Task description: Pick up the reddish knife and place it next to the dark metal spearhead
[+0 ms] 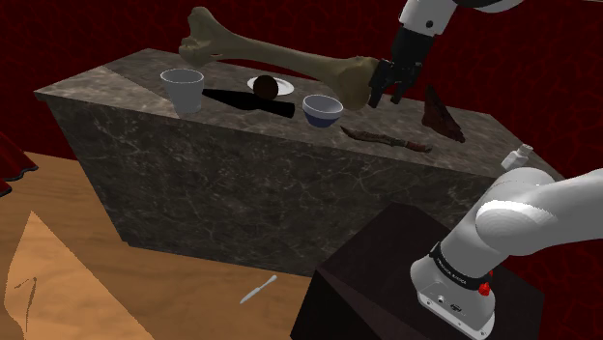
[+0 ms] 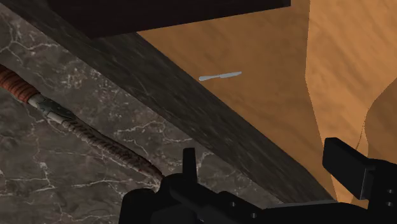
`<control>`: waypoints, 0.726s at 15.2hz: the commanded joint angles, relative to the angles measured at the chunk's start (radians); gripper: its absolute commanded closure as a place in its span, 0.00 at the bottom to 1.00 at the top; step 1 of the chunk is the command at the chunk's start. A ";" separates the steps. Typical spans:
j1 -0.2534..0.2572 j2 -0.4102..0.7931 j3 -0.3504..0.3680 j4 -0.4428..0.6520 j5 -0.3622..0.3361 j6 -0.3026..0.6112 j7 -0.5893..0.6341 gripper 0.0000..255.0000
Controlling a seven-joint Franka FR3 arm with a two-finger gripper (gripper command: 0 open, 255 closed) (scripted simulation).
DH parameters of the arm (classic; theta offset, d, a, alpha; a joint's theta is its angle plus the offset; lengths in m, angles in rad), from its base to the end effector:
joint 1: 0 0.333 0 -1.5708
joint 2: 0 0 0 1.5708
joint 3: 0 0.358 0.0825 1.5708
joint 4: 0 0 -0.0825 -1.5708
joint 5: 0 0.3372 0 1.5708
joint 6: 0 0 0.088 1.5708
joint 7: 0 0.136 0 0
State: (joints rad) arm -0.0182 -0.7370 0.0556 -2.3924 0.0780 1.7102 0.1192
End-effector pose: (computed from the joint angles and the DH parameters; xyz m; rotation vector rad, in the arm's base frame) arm 0.2585 0.0246 0.5759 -3.0925 0.1609 -0.0792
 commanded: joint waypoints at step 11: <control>0.038 0.031 -0.279 -0.146 -0.188 0.149 -0.609 0.00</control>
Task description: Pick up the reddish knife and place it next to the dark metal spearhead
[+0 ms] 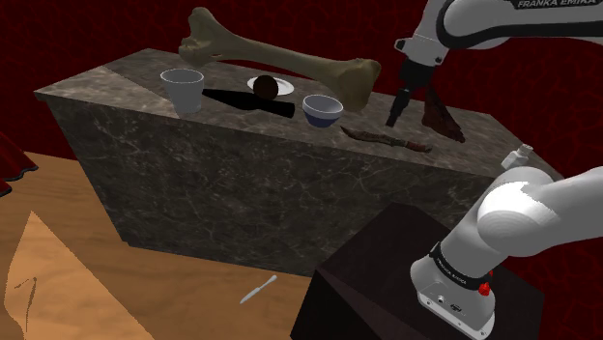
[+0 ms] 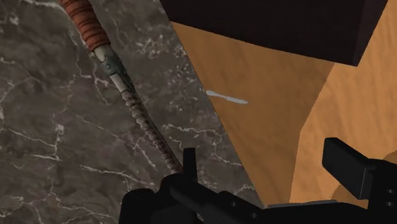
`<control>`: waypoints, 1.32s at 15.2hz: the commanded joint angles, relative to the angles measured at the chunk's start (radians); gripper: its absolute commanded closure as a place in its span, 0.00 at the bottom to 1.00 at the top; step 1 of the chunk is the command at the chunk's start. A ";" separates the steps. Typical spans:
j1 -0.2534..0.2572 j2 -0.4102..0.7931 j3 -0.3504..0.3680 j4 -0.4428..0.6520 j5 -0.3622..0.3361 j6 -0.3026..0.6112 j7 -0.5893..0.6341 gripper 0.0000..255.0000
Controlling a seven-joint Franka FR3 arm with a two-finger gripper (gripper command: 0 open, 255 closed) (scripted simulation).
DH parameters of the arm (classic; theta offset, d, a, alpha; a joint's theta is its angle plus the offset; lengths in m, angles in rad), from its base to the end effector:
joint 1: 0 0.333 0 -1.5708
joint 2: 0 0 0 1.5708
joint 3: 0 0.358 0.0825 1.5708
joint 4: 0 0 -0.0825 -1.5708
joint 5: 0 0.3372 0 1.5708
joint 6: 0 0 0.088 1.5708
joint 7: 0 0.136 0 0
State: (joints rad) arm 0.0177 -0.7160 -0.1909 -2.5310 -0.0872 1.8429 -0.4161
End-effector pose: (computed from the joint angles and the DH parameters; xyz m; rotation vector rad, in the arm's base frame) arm 0.2617 -0.0663 0.5176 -3.0701 -0.4804 -0.0472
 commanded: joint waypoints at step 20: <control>0.058 0.255 -0.274 -0.040 -0.124 0.293 -0.534 0.00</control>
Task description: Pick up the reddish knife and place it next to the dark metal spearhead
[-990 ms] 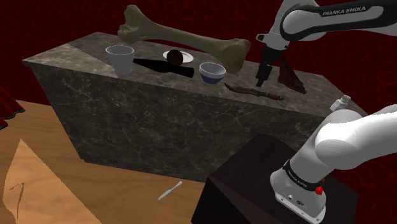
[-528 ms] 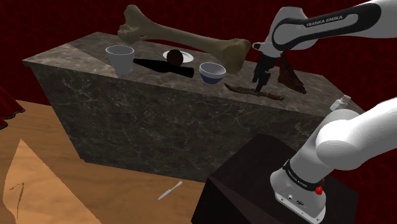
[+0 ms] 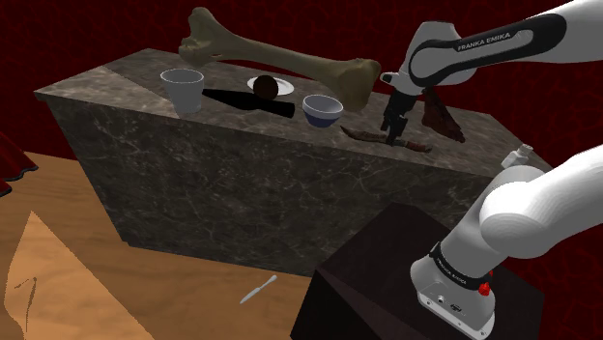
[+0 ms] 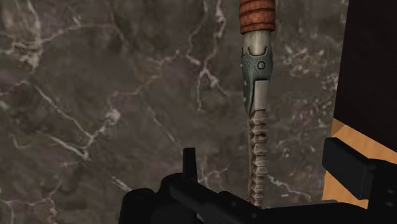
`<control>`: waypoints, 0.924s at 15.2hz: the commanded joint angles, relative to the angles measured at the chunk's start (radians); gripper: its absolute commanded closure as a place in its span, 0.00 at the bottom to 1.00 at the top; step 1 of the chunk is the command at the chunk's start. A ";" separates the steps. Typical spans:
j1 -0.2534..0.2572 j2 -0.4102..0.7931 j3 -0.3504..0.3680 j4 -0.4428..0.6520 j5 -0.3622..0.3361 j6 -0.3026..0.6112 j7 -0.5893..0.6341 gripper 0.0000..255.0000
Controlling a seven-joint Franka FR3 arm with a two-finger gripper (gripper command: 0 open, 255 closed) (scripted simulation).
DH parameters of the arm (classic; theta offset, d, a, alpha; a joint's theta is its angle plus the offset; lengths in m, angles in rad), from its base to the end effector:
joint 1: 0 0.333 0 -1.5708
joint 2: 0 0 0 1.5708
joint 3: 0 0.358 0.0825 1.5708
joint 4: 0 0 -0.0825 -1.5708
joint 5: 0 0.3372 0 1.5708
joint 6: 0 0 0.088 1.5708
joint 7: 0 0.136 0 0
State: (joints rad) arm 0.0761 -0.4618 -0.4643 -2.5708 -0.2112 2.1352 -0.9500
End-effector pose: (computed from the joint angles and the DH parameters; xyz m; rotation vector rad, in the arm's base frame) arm 0.3111 -0.1497 0.4362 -2.9199 -1.0992 -0.0152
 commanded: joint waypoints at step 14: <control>0.000 -0.007 0.003 0.008 0.000 -0.015 0.001 1.00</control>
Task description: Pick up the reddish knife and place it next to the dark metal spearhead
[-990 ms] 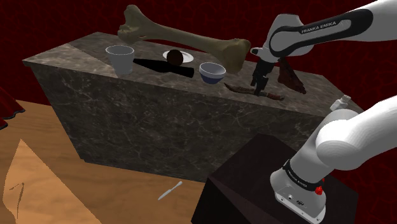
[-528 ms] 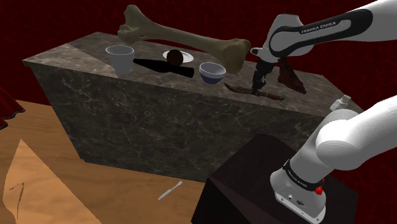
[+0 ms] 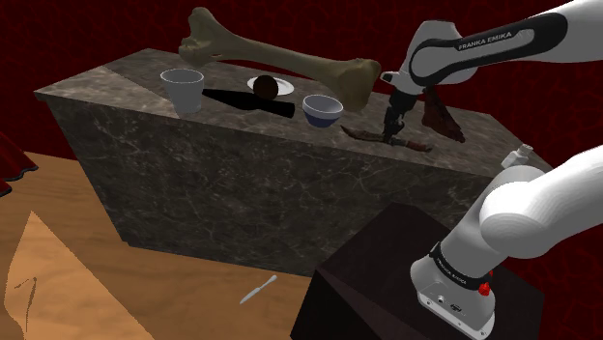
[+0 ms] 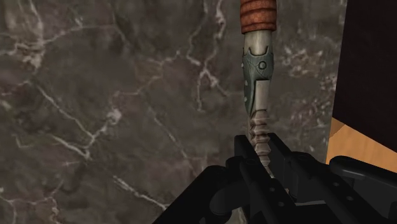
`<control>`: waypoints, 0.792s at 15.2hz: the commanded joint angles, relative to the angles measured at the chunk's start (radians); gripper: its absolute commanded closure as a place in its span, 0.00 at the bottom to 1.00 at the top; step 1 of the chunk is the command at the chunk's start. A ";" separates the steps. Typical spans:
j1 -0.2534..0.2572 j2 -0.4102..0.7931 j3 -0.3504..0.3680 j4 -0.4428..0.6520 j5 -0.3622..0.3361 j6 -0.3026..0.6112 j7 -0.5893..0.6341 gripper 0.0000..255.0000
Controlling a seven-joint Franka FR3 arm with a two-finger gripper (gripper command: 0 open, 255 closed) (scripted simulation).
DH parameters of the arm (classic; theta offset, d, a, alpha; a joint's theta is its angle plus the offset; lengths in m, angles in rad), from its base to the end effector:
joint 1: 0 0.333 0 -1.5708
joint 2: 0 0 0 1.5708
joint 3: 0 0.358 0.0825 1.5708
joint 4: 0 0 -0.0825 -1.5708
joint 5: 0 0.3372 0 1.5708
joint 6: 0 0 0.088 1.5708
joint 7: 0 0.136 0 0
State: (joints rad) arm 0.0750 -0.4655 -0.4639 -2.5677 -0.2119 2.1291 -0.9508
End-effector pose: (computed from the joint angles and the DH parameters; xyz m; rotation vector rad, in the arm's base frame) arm 0.3105 -0.1503 0.4380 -2.9202 -1.0992 -0.0159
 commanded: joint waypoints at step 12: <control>0.001 -0.064 0.039 0.124 0.011 -0.187 0.009 1.00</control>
State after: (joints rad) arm 0.0763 -0.5258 -0.4268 -2.4550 -0.2011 1.9569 -0.9408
